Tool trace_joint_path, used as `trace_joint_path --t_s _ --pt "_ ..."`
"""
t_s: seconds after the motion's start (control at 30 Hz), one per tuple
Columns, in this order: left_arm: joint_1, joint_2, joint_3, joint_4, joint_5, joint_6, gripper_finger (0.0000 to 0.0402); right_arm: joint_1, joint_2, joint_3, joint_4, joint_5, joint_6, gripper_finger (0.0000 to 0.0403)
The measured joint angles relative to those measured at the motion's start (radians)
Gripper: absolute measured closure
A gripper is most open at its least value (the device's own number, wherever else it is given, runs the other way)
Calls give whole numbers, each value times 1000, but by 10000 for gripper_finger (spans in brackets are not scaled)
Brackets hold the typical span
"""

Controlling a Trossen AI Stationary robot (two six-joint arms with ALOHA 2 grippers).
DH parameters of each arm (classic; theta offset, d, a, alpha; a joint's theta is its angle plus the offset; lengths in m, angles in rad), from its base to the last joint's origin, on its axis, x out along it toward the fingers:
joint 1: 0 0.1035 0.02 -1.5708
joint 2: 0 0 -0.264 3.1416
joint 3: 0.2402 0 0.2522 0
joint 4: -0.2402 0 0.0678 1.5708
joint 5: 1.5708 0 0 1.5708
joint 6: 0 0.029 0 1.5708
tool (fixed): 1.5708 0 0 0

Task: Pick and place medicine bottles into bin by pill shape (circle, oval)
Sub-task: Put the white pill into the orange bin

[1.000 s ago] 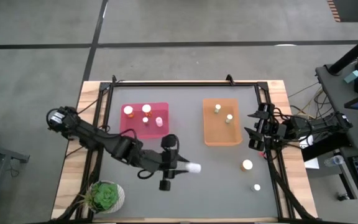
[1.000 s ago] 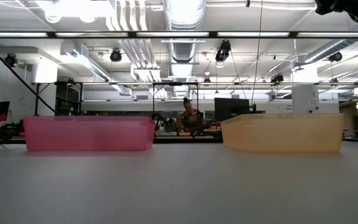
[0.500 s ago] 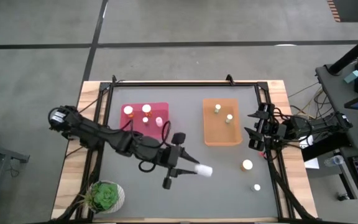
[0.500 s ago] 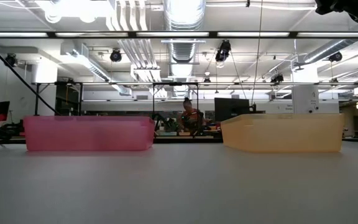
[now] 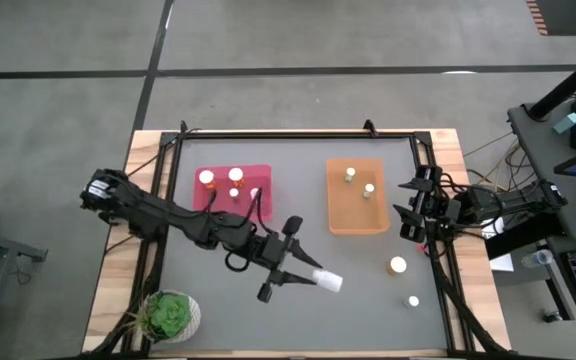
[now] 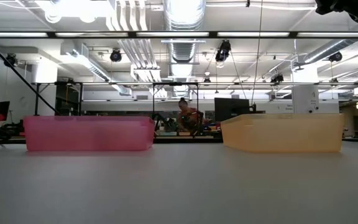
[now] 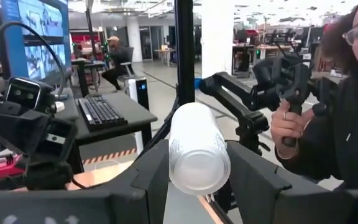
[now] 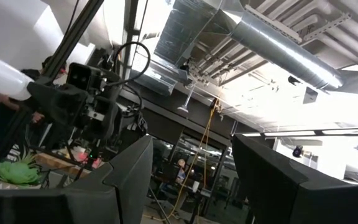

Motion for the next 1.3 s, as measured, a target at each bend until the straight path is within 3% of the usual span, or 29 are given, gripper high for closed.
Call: trace_joint_path --t_s 0.27,0.4,0.53,0.7,0.77,0.9,1.07,1.17,1.3 --pt "6 -1 -6 132 7 0 274 0 0 0 0 0 0 188" --pt "7 0 -6 164 114 -3 274 0 0 0 0 0 -1 188" --pt "12 0 -6 165 296 -61 274 0 0 0 -1 0 0 188" --pt "26 0 -6 169 319 -99 274 0 0 0 -1 0 -1 188" --pt "31 0 -6 166 270 -108 274 0 0 0 -1 0 -1 188" --pt "55 0 -6 134 53 -208 274 0 0 0 -1 0 -1 188" --pt "101 0 -6 72 -91 -385 274 0 0 0 -2 0 -1 188" --pt "132 0 -6 61 -132 -538 274 0 0 0 -2 0 -1 188" --pt "165 0 -6 124 -106 -664 274 0 0 0 -2 1 -6 188"
